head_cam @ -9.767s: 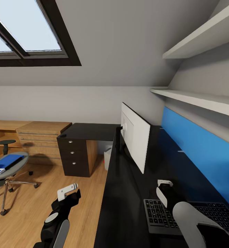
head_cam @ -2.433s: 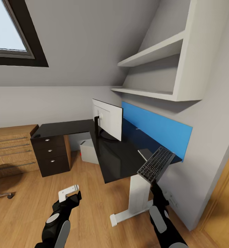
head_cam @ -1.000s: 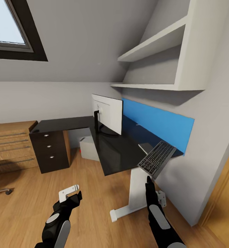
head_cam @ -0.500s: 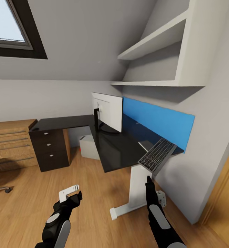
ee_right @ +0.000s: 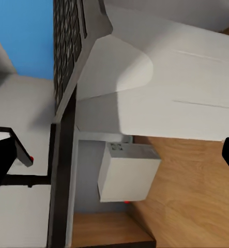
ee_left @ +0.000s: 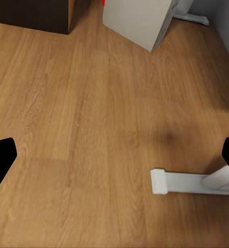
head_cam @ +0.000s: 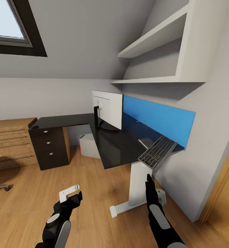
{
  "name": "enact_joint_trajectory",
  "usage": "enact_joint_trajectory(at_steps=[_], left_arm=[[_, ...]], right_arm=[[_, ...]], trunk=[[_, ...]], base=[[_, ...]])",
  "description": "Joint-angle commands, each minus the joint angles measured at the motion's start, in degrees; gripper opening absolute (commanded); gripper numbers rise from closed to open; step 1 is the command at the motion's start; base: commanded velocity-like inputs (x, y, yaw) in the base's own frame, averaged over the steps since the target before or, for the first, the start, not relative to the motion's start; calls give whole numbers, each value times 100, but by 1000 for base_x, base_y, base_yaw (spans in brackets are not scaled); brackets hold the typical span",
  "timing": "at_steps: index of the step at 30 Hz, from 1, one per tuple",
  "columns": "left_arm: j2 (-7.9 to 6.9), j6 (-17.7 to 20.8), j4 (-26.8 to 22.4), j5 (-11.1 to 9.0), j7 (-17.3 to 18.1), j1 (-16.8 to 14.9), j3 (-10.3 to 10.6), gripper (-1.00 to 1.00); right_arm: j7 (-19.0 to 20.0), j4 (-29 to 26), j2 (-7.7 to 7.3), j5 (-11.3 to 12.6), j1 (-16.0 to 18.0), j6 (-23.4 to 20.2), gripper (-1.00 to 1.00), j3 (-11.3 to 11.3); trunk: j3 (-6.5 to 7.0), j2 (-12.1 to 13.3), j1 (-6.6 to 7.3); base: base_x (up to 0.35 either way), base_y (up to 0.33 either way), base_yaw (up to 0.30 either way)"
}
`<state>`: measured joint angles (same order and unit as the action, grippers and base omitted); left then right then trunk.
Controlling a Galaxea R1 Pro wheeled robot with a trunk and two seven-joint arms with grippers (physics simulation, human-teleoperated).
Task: In the bedroom, organize the workspace by keeping the computer under the desk, ensuring the monitor is on the desk, placing the keyboard on the desk next to the monitor, placing the mouse on the desk next to the keyboard, moving the folder from the swivel chair onto the desk next to the mouse, stacking the notebook on top of the folder with the pen on top of the notebook, and positioning the swivel chair next to the desk.
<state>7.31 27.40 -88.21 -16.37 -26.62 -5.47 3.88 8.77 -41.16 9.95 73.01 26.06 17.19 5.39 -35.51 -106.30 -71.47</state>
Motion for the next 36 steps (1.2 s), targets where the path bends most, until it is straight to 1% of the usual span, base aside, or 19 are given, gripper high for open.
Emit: enact_joint_trajectory(at_steps=[1, 5, 11, 24, 27, 29, 31, 32, 36], left_arm=[[-1, 11, 8, -60, -53, -5, 8, 100], [-1, 11, 43, -60, -53, -5, 15, 100], [-1, 9, 56, -60, -53, 0, 46, 100], [-1, 10, 58, -60, -53, -3, 60, 100], [-1, 10, 58, -60, -53, -4, 60, 100], [-1, 10, 58, -60, -53, -5, 60, 100], [-1, 10, 58, -60, -53, -5, 61, 100], [-1, 11, 58, -60, -53, -6, 61, 100], [-1, 7, 60, -60, -53, -4, 61, 100]], right_arm=[[249, 7, 4, 62, 4, 5, 100, 25], [481, 11, 4, 57, 4, 11, 100, 31], [689, 12, 4, 62, 4, 2, 100, 34], [779, 10, 4, 94, 4, -12, 100, 49], [782, 6, 4, 263, 4, -13, 100, 68], [783, 2, 4, 427, 4, -14, 100, 74], [787, -3, 4, 614, 4, -14, 100, 76], [802, -7, 4, 780, 4, -14, 100, 75], [887, -11, 4, 970, 4, -13, 100, 70]], trunk=[[-25, -45, -22], [-96, -205, -110], [-204, -446, -242], [-437, -967, -527], [-491, -1087, -593], [-527, -1168, -637], [-527, -1168, -637], [-527, -1168, -637], [-527, -1168, -637]], base=[[0, 0, 0], [0, 0, 0], [0, 0, 0], [0, 0, 0], [0, 0, 0], [0, 0, 0], [0, 0, 0], [0, 0, 0], [0, 0, 0]])
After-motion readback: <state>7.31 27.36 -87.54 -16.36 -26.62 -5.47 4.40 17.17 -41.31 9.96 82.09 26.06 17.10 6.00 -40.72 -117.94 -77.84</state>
